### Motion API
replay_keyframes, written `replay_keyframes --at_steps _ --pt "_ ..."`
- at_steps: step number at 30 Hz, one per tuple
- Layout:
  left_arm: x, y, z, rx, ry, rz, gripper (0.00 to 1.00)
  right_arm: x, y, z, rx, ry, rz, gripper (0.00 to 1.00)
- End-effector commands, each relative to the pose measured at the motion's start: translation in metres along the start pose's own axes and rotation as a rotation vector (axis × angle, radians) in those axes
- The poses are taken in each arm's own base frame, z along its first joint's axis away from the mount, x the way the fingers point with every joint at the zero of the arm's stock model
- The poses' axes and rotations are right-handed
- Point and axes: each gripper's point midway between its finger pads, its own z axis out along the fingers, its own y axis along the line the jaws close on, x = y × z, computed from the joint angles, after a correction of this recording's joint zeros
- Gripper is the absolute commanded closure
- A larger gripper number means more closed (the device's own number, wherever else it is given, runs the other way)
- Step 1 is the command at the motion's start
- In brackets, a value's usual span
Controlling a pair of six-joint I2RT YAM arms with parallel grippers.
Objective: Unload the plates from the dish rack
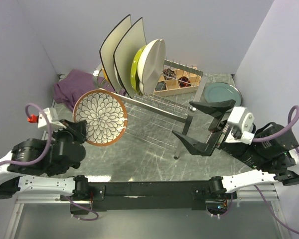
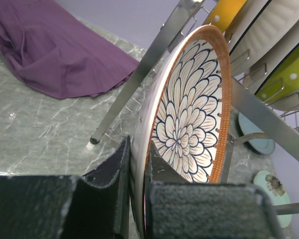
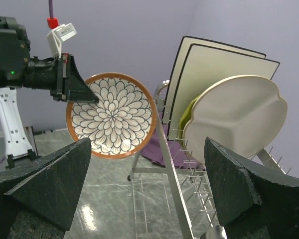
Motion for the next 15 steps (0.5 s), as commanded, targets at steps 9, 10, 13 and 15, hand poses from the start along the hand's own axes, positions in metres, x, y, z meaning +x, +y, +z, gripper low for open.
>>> replay_keyframes --at_steps 9,10,13,15 --pt "-0.067 0.064 -0.005 -0.151 -0.201 -0.176 0.99 0.017 -0.001 0.024 0.237 0.142 0.351 0.00" --pt "-0.062 0.063 -0.004 -0.146 -0.194 -0.193 0.99 0.019 0.006 0.030 0.228 0.153 0.381 0.00" --pt "-0.054 0.063 -0.003 -0.137 -0.182 -0.195 0.99 0.033 0.049 0.055 0.160 0.185 0.492 0.00" --pt "-0.050 0.066 -0.003 -0.132 -0.176 -0.195 0.99 0.049 0.077 0.074 0.141 0.230 0.535 0.00"
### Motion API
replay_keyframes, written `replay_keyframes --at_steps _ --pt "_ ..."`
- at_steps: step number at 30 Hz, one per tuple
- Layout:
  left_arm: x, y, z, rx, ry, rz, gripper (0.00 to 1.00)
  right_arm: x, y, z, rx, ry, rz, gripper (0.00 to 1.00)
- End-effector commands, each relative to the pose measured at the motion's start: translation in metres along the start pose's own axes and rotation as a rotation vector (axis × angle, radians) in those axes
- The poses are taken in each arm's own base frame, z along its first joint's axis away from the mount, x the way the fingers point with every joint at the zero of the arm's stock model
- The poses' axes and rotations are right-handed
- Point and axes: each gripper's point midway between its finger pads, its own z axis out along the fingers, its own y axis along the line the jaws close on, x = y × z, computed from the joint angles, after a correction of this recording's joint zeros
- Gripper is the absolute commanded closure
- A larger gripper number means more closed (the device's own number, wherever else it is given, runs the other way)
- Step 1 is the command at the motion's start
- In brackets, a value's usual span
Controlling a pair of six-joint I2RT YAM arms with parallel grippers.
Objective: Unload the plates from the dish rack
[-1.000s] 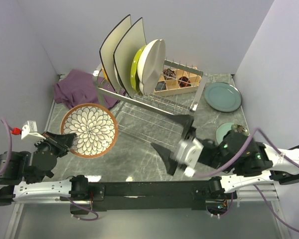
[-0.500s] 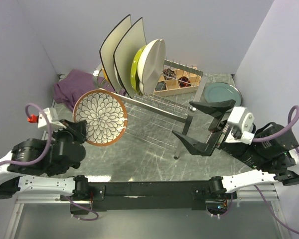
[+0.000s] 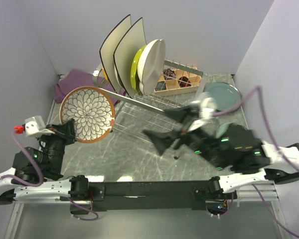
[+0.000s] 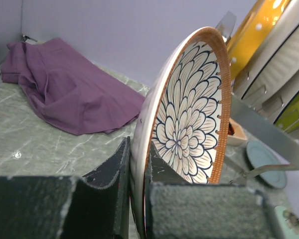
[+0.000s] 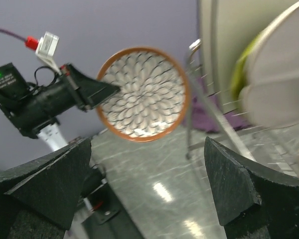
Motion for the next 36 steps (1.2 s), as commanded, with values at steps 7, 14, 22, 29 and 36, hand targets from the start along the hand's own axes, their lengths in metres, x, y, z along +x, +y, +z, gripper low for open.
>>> replay_keyframes --at_steps 7,14,22,29,36 --pt "-0.018 0.049 0.001 -0.081 0.052 -0.356 0.99 0.085 0.082 0.052 -0.058 0.199 0.181 0.00" --pt "-0.027 0.068 0.006 -0.057 0.044 -0.480 0.99 0.086 0.064 0.036 -0.038 0.165 0.242 0.00" --pt "-0.047 0.057 0.008 -0.036 0.010 -0.532 0.99 0.110 0.083 0.042 -0.081 0.220 0.261 0.00" --pt "-0.067 0.011 0.005 -0.022 -0.006 -0.323 0.99 0.120 0.078 0.040 -0.068 0.215 0.265 0.00" --pt "-0.069 -0.007 0.003 -0.031 0.001 -0.333 0.99 0.121 0.055 0.075 0.064 0.138 0.547 0.02"
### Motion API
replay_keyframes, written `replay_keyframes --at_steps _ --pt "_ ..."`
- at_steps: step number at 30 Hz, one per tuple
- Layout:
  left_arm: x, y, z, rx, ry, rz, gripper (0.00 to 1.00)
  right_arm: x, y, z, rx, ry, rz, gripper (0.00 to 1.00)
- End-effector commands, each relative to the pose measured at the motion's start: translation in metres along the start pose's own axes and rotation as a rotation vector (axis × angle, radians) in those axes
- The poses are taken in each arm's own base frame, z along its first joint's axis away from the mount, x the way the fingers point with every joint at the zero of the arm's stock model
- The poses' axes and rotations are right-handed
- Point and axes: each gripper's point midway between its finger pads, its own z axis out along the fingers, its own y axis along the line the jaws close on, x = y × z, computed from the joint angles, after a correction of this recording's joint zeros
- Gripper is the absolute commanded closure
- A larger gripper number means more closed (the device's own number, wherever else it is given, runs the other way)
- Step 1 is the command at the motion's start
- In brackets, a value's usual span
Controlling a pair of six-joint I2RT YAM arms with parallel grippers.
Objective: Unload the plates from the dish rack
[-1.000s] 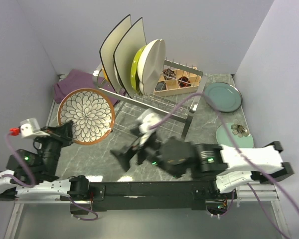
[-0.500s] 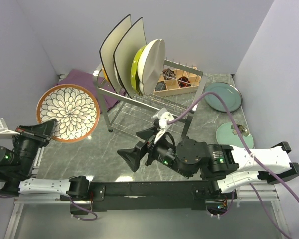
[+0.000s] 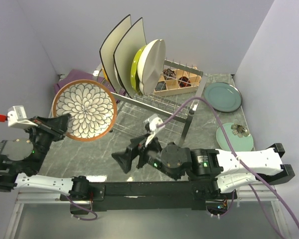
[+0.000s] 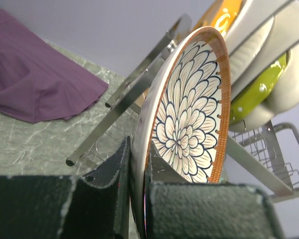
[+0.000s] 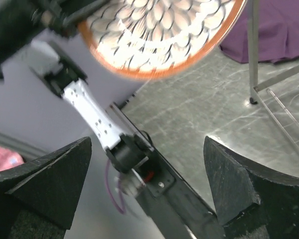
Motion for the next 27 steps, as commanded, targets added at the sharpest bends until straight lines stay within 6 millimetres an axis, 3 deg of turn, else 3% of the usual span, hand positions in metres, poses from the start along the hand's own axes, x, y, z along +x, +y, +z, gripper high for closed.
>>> replay_keyframes --at_steps 1,7,12,20,27 --pt "-0.036 0.014 0.002 -0.140 -0.143 -0.133 0.99 -0.033 -0.007 0.026 0.006 -0.104 0.289 0.05" --pt "-0.029 0.024 0.002 -0.113 -0.104 -0.198 0.99 -0.047 -0.022 0.065 0.018 -0.175 0.458 0.20" --pt "-0.027 0.022 0.001 -0.074 -0.080 -0.209 0.99 -0.043 -0.037 0.091 0.039 -0.204 0.582 0.34" --pt "-0.018 0.015 0.001 -0.027 -0.046 -0.230 0.99 -0.041 -0.029 0.116 -0.026 -0.224 0.603 0.39" --pt "-0.004 0.002 -0.001 0.029 0.007 -0.232 0.99 -0.040 -0.026 0.123 -0.059 -0.232 0.662 0.44"
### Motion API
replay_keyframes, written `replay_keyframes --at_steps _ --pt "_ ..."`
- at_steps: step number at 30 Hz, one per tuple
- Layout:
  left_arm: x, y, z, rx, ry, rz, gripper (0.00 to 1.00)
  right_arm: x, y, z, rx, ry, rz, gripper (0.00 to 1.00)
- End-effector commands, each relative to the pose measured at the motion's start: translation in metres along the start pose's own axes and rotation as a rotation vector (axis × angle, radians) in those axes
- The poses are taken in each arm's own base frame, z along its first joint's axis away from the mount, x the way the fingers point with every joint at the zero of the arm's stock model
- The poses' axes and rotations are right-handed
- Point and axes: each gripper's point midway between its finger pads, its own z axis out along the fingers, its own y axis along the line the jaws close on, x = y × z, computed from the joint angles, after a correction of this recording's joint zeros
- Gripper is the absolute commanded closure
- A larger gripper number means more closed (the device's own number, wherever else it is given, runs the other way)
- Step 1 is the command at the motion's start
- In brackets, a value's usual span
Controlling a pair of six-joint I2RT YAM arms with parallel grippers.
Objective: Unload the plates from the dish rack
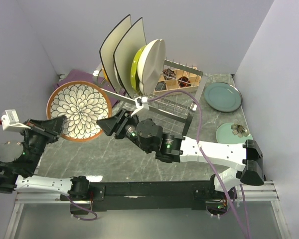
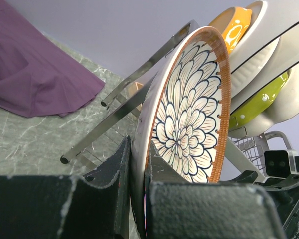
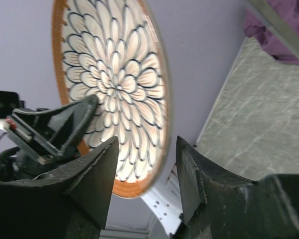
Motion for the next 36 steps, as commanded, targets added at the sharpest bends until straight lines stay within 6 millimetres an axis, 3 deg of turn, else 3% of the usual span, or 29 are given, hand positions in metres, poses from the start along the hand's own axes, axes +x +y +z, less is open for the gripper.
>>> replay_keyframes --at_steps 1,3,6,7,10,12,13,15,17,22,30,36 --pt "-0.001 -0.020 0.000 0.026 0.014 -0.157 0.99 -0.012 0.017 0.004 -0.077 -0.046 0.102 0.46" --pt "0.002 -0.019 0.000 0.028 0.019 -0.150 0.99 -0.013 0.020 0.005 -0.089 -0.052 0.118 0.48" --pt "0.007 -0.022 -0.001 0.038 0.032 -0.139 0.99 -0.012 0.024 0.005 -0.111 -0.046 0.130 0.60" --pt "0.009 -0.024 -0.001 0.044 0.036 -0.113 0.99 -0.012 0.023 0.006 -0.113 -0.045 0.129 0.75" --pt "0.012 -0.032 -0.002 0.068 0.052 -0.084 0.98 -0.011 0.021 0.004 -0.121 -0.053 0.128 1.00" --pt "0.014 -0.038 -0.003 0.092 0.069 -0.079 0.91 -0.015 0.022 0.000 -0.136 -0.062 0.136 1.00" --pt "0.016 -0.041 -0.003 0.101 0.077 -0.060 0.76 -0.013 0.017 -0.001 -0.132 -0.062 0.127 1.00" --pt "0.021 -0.046 -0.005 0.123 0.095 -0.042 0.66 -0.018 0.020 -0.007 -0.148 -0.071 0.134 1.00" --pt "0.027 -0.048 -0.005 0.128 0.106 -0.016 0.50 -0.021 0.018 -0.012 -0.155 -0.082 0.133 1.00" --pt "0.048 -0.057 -0.007 0.158 0.154 0.050 0.27 -0.023 0.013 -0.020 -0.156 -0.087 0.139 1.00" --pt "0.066 -0.049 -0.009 0.141 0.197 0.104 0.09 -0.030 0.004 -0.033 -0.147 -0.100 0.135 1.00" --pt "0.069 -0.054 -0.013 0.192 0.223 0.137 0.00 -0.033 -0.022 -0.046 -0.092 -0.101 0.110 1.00"
